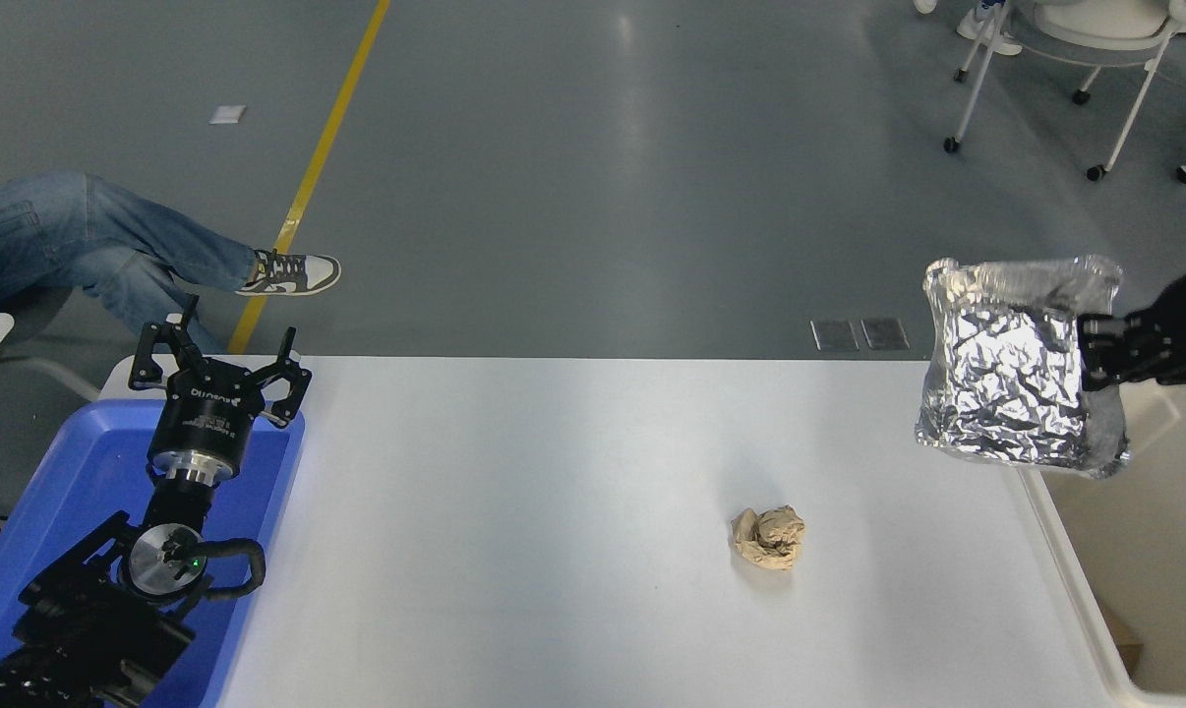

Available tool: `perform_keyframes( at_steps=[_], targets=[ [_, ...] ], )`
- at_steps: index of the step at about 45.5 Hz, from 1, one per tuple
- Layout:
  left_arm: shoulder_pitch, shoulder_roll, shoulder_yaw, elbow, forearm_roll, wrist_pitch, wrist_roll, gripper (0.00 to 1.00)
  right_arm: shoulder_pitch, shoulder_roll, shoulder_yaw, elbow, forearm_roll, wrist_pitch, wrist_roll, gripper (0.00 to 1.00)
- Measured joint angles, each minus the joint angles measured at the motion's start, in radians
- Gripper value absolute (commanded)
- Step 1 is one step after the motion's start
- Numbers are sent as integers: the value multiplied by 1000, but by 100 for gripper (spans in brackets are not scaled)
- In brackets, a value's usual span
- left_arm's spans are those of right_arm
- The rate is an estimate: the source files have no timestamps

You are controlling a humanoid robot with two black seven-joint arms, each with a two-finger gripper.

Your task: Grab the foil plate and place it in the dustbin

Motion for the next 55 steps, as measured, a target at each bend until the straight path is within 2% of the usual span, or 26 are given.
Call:
perform_keyframes(
  at_steps=[18, 31, 38, 45, 55],
  targets=[
    [0, 0, 0, 0, 0, 0, 0, 100, 164, 9, -56, 60, -54, 66, -7, 0],
    [0, 0, 0, 0, 0, 0, 0, 100, 100, -143, -67, -72, -248, 73, -5, 0],
    [0, 0, 0, 0, 0, 0, 0, 100, -59, -248, 8, -222, -338, 24, -1, 0],
    [0, 0, 0, 0, 0, 0, 0, 100, -298, -328, 138, -372, -377, -75, 0, 0],
    [0, 0, 0, 0, 0, 0, -1, 100, -783, -348, 461, -598, -383, -261, 0, 0]
  ],
)
